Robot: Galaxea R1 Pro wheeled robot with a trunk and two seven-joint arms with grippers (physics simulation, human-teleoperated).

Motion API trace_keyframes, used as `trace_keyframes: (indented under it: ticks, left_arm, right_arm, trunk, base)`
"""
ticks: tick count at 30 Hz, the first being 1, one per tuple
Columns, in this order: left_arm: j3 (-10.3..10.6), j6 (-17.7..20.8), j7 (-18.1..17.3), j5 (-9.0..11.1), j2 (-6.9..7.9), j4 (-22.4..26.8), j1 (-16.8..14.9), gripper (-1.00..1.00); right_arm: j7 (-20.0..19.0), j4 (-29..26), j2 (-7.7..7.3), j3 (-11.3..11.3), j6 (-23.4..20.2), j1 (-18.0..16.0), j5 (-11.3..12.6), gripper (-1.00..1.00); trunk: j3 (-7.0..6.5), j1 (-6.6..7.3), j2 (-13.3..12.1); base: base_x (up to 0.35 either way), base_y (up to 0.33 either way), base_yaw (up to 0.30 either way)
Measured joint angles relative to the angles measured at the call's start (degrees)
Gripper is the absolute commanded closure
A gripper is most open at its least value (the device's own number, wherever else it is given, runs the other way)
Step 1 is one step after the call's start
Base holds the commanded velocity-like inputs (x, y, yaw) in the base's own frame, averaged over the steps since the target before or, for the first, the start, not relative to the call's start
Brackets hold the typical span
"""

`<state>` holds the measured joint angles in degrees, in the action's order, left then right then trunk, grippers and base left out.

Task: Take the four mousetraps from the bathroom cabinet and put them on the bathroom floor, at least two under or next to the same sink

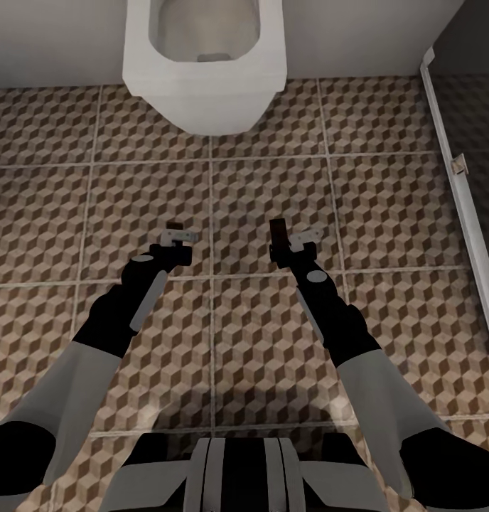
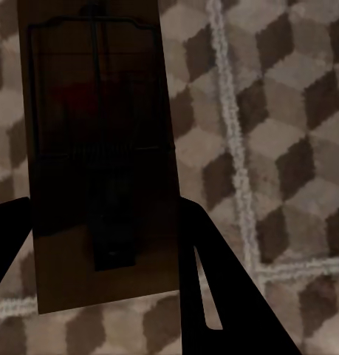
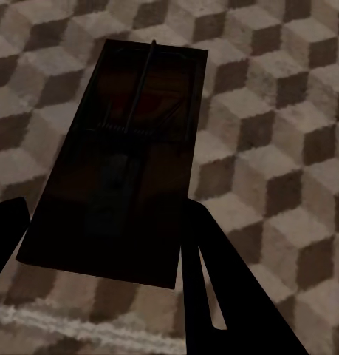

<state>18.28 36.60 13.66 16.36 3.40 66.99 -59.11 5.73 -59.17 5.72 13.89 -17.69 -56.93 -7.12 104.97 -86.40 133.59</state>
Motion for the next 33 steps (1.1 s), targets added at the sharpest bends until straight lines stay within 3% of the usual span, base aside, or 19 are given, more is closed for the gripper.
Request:
trace_keyframes:
  ticks: [19,33]
  left_arm:
    - [0.1,0.1,0.0,0.0,0.05,-0.2,0.1,1.00]
    - [0.1,0.2,0.0,0.0,0.04,-0.4,0.3,1.00]
  right_arm:
    - [0.0,0.0,0.00,0.2,0.0,0.0,0.0,1.00]
    - [0.0,0.0,-0.01,0.2,0.0,0.0,0.0,1.00]
  trunk:
    - [0.00,0.00,0.0]
    - [0.00,0.02,0.0]
  base:
    - [0.010,0.003,0.000]
    - [0.265,0.135,0.000]
